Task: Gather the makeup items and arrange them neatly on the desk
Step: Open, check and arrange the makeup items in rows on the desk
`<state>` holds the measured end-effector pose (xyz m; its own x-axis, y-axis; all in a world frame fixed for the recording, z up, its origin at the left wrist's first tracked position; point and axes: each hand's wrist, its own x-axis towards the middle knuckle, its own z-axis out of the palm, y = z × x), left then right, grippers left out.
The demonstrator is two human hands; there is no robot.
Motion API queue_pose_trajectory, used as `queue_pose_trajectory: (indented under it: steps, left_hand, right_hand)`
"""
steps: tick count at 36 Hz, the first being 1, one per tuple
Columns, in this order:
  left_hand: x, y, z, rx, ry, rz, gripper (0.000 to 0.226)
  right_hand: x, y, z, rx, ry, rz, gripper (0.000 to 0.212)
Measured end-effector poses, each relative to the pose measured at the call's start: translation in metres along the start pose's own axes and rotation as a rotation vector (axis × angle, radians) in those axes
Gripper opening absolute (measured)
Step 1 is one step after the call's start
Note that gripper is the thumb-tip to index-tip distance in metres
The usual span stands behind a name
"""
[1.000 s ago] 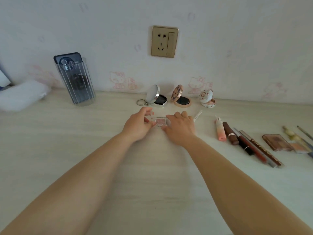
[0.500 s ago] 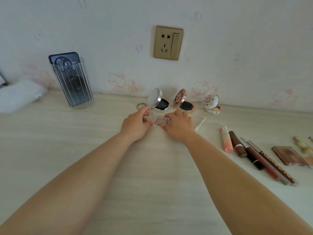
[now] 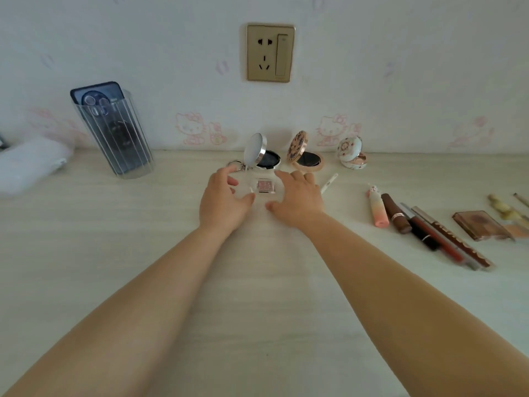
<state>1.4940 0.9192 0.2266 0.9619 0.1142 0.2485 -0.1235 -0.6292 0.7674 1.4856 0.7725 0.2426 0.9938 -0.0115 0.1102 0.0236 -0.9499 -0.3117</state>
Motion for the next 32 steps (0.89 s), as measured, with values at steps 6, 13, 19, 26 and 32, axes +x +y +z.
queue_pose_trajectory:
  steps: [6, 13, 19, 26, 32]
  left_hand:
    - [-0.032, 0.022, -0.004, -0.067, 0.044, 0.054, 0.029]
    - [-0.078, 0.083, 0.028, -0.048, -0.152, 0.242, 0.015]
    - [-0.113, 0.133, 0.074, -0.027, -0.281, 0.351, 0.012]
    - [-0.133, 0.181, 0.125, -0.022, -0.385, 0.362, 0.013]
    - [-0.135, 0.218, 0.166, 0.037, -0.403, 0.408, 0.019]
  right_hand:
    - [-0.041, 0.020, -0.016, 0.044, 0.113, -0.001, 0.059]
    - [-0.094, 0.068, -0.043, 0.067, 0.219, 0.094, 0.050]
    - [-0.134, 0.132, -0.063, 0.127, 0.380, 0.264, 0.037]
    - [-0.164, 0.205, -0.079, 0.131, 0.457, 0.443, 0.037]
    - [-0.172, 0.245, -0.085, 0.098, 0.355, 0.526, 0.039]
